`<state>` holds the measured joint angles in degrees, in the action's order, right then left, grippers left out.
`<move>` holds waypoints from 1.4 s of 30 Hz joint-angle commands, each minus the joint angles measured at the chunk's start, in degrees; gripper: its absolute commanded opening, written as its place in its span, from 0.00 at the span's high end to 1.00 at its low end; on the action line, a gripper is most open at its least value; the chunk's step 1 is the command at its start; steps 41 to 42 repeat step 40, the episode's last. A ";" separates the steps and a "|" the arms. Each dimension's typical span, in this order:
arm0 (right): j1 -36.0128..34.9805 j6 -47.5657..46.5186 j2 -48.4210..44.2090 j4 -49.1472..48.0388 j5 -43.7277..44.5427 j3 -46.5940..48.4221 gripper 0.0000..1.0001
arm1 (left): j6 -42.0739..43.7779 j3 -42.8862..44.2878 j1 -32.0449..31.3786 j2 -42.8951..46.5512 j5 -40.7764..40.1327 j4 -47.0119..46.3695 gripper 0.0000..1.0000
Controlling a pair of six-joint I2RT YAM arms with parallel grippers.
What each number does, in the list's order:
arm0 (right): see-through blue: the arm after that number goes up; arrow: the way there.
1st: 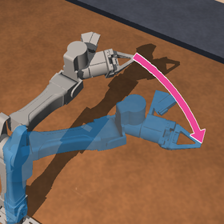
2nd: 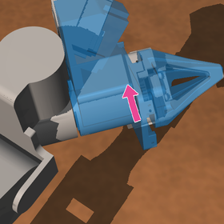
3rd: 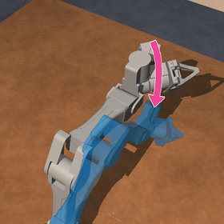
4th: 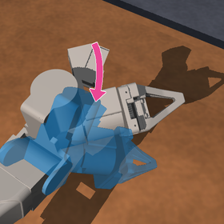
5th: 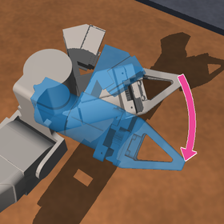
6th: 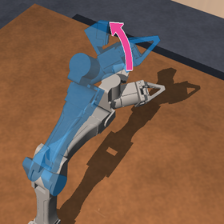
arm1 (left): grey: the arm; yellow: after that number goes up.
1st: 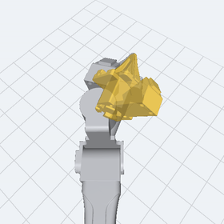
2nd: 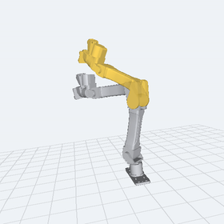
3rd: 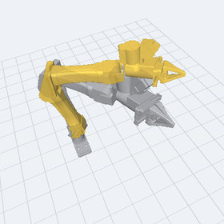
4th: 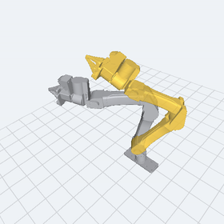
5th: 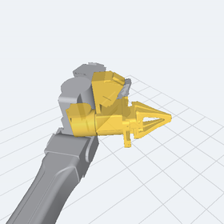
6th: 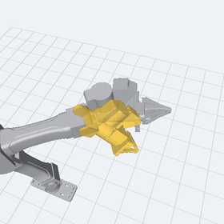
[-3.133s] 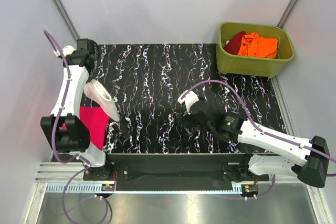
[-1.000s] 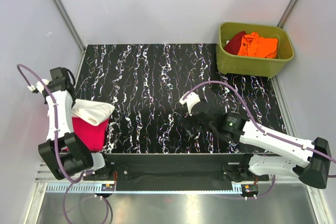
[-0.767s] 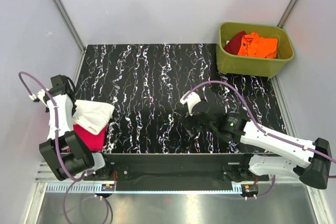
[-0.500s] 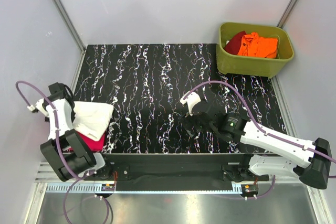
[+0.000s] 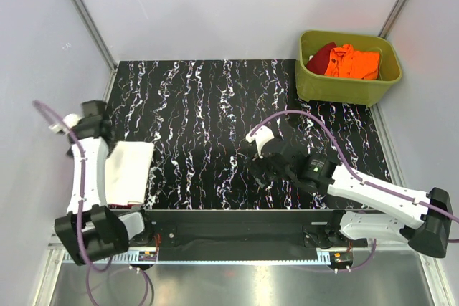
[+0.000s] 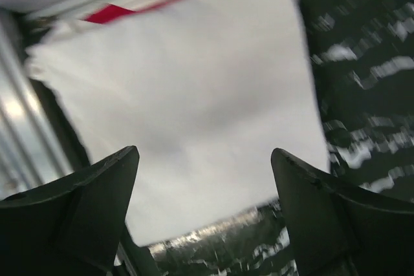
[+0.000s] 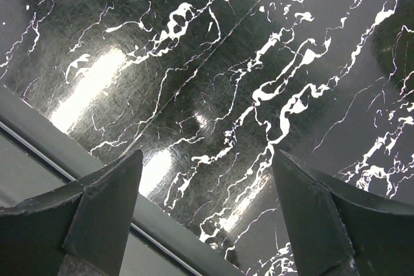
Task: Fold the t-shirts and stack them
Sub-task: Neatly place the folded tshirt to the corner, then reset both grippers
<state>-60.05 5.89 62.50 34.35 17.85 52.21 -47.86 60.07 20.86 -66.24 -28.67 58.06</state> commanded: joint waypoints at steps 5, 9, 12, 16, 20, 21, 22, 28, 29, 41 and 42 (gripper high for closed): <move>0.55 9.03 -1.41 -2.70 -1.67 2.03 0.11 | 6.28 2.15 -25.84 -1.88 22.06 -15.42 0.10; 1.95 20.26 -6.33 -7.79 -3.79 -4.63 0.09 | 6.03 0.05 -42.96 -1.71 28.31 -25.35 0.05; 2.57 30.70 -12.03 -10.44 -1.15 -10.25 0.03 | 3.75 -5.72 -49.05 1.62 33.58 -34.83 0.01; 3.54 43.83 -27.89 -12.99 3.58 -19.93 0.00 | -0.04 -16.72 -51.53 10.23 38.85 -42.58 0.01; 3.54 58.94 -48.30 -10.18 8.60 -31.35 0.00 | -4.94 -29.46 -52.41 29.68 37.99 -48.65 0.01; 3.45 63.50 -52.79 -9.40 9.13 -35.90 0.00 | -6.36 -34.36 -52.42 34.20 37.20 -49.62 0.01; 3.54 66.15 -62.05 -6.17 10.44 -37.77 0.00 | -7.85 -36.85 -52.42 38.60 35.54 -50.41 0.01; 3.54 68.72 -49.50 -16.65 6.86 -38.93 0.00 | -18.05 -52.24 -52.42 73.40 32.11 -49.81 0.01; 3.45 69.42 -49.41 -17.46 7.03 -39.98 0.00 | -18.24 -52.95 -52.50 74.23 33.14 -49.45 0.01; 3.54 80.63 -59.51 -10.51 4.39 -45.88 0.00 | -26.57 -61.81 -52.42 75.03 39.75 -78.14 0.01; 3.54 80.63 -59.51 -10.51 4.39 -45.88 0.00 | -26.57 -61.81 -52.42 75.03 39.75 -78.14 0.01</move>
